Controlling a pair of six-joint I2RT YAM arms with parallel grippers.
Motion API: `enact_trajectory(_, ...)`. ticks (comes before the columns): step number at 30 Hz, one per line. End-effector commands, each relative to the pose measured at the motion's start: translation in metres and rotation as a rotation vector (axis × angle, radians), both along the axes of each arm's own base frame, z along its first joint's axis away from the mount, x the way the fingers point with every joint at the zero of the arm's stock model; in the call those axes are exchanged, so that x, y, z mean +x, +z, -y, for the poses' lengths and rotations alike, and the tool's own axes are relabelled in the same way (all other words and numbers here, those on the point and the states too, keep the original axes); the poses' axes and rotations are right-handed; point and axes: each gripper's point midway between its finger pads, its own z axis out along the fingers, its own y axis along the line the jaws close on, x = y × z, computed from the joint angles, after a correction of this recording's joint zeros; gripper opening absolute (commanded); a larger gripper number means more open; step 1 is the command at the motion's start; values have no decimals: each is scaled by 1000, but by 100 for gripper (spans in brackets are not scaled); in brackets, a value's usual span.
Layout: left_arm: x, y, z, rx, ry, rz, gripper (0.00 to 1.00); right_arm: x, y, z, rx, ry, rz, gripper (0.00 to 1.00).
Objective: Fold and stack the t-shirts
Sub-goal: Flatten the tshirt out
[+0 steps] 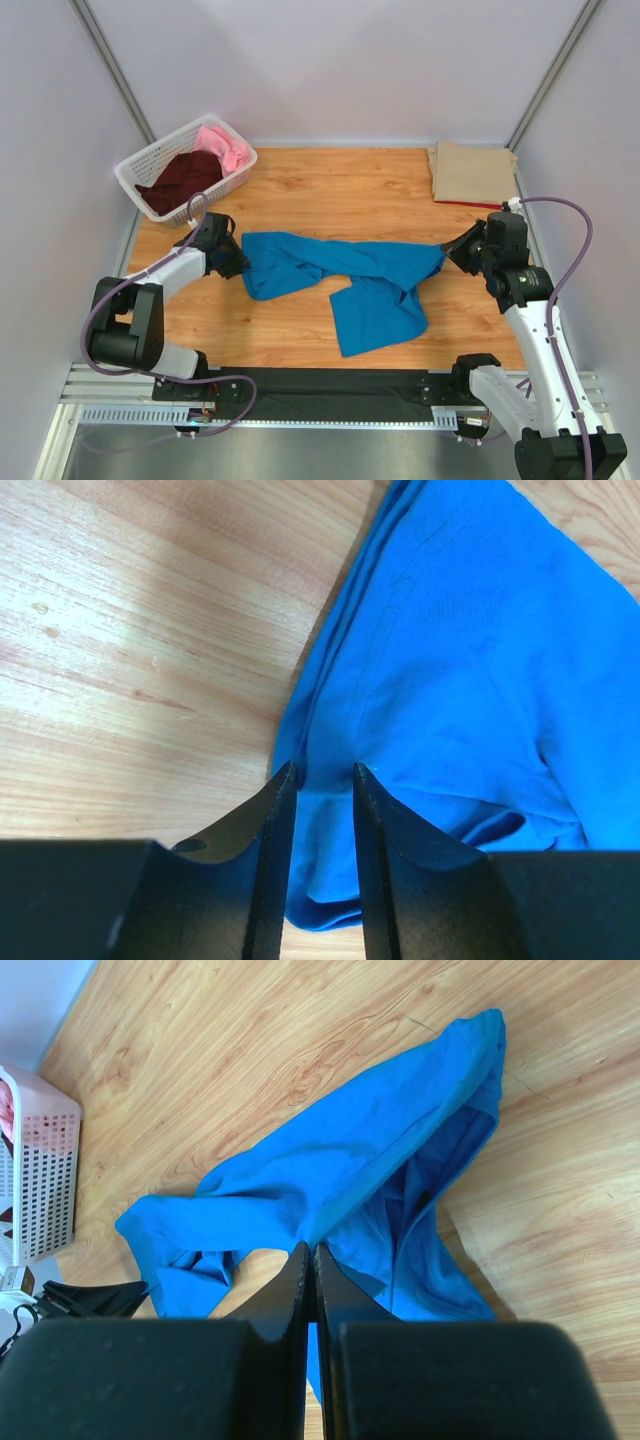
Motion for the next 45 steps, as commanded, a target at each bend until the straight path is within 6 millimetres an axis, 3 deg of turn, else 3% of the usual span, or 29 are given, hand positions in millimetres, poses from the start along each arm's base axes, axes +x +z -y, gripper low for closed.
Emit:
enact_trajectory(1, 13, 7, -2, 4, 24, 33, 36, 5, 12, -1, 1, 11, 52, 0)
enact_trajectory(9, 17, 12, -2, 5, 22, 39, 18, 6, 12, -1, -3, 17, 51, 0)
enact_trajectory(12, 18, 15, -2, 5, 21, 44, 0, 6, 12, 0, -9, 15, 50, 0)
enact_trajectory(14, 17, 19, -7, 31, 26, 46, 0, 7, 13, 0, -11, 13, 51, 0)
enact_trajectory(17, 19, 48, -7, 34, 4, 86, 0, 9, 23, 2, -22, 10, 57, 0)
enact_trajectory(19, 24, 95, -7, 38, -16, 179, 0, 13, 36, 8, -55, -5, 73, 0)
enact_trajectory(21, 33, 152, -10, 47, -9, 306, 0, 19, 72, 18, -96, -46, 131, 0)
enact_trajectory(22, 24, 184, -14, 46, 0, 370, 0, 20, 86, 21, -108, -59, 155, 0)
enact_trajectory(23, 26, 228, -17, 44, 16, 468, 0, 21, 118, 25, -124, -70, 220, 0)
enact_trajectory(24, 22, 255, -18, 37, 20, 532, 0, 22, 135, 30, -142, -88, 259, 0)
enact_trajectory(25, 9, 284, -21, 34, 25, 596, 0, 21, 151, 32, -156, -95, 292, 0)
enact_trajectory(26, 2, 328, -24, 25, 36, 693, 0, 17, 188, 36, -160, -113, 365, 0)
enact_trajectory(27, -10, 352, -28, 26, 44, 746, 0, 15, 203, 41, -168, -142, 391, 0)
enact_trajectory(28, -21, 363, -32, 44, 42, 756, 0, 10, 221, 43, -166, -155, 426, 0)
enact_trajectory(29, -33, 398, -36, 42, 57, 833, 0, -1, 249, 46, -159, -176, 476, 0)
enact_trajectory(31, -53, 419, -40, 48, 55, 869, 0, -11, 272, 54, -168, -219, 516, 0)
enact_trajectory(32, -65, 439, -42, 41, 54, 918, 0, -18, 279, 57, -173, -233, 526, 0)
enact_trajectory(33, -75, 448, -43, 36, 53, 943, 0, -32, 300, 61, -174, -253, 583, 0)
enact_trajectory(35, -93, 462, -45, 28, 54, 980, 0, -48, 315, 64, -177, -266, 629, 0)
enact_trajectory(39, -130, 482, -54, 26, 76, 1059, 0, -93, 341, 72, -160, -308, 732, 0)
enact_trajectory(45, -180, 507, -53, -9, 31, 1151, 0, -177, 386, 77, -108, -333, 967, 0)
